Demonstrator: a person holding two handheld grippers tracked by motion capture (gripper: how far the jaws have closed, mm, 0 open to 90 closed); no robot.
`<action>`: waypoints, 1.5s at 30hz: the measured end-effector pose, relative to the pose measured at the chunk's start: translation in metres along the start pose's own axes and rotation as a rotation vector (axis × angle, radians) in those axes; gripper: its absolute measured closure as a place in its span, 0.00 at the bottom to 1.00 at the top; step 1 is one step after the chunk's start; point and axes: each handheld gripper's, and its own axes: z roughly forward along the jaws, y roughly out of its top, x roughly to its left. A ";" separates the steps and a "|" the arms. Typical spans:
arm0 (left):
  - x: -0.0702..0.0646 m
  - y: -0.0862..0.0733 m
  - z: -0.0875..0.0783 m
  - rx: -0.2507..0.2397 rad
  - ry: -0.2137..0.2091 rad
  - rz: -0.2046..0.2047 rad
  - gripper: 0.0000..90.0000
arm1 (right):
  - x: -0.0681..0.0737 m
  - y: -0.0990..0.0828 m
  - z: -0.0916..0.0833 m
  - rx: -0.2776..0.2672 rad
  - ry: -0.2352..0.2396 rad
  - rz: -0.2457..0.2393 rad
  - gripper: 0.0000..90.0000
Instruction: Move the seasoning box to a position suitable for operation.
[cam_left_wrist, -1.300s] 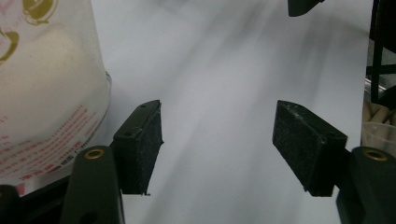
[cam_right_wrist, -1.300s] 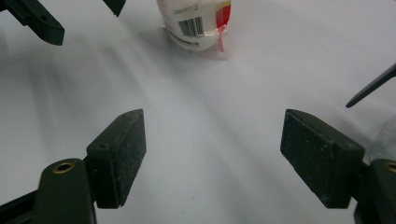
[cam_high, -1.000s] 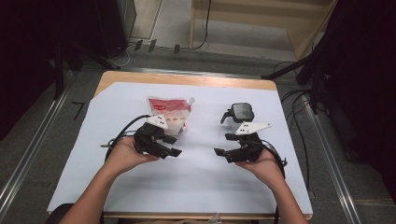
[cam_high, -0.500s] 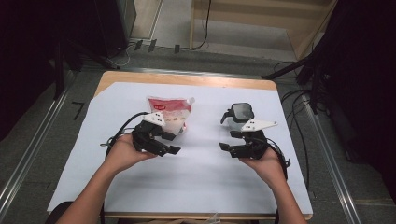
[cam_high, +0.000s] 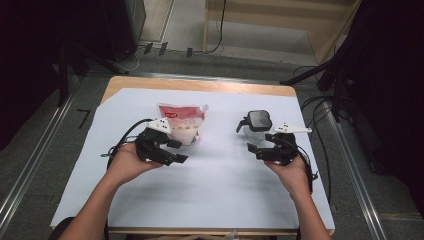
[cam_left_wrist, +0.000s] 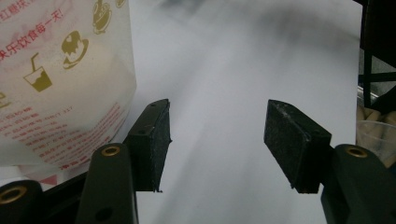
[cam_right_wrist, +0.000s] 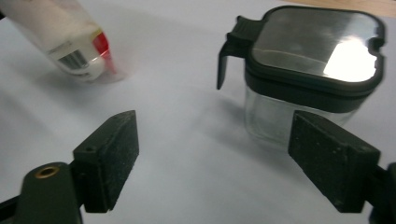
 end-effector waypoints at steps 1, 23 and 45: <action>0.000 0.000 -0.001 0.002 -0.002 0.001 0.47 | -0.001 0.000 0.000 -0.007 -0.008 0.008 0.16; -0.010 -0.002 0.000 -0.003 -0.003 0.011 0.47 | -0.022 0.004 0.037 -0.046 -0.210 0.123 0.00; -0.012 -0.004 0.005 0.011 -0.015 0.008 0.47 | -0.030 0.008 0.084 -0.088 -0.330 0.097 0.04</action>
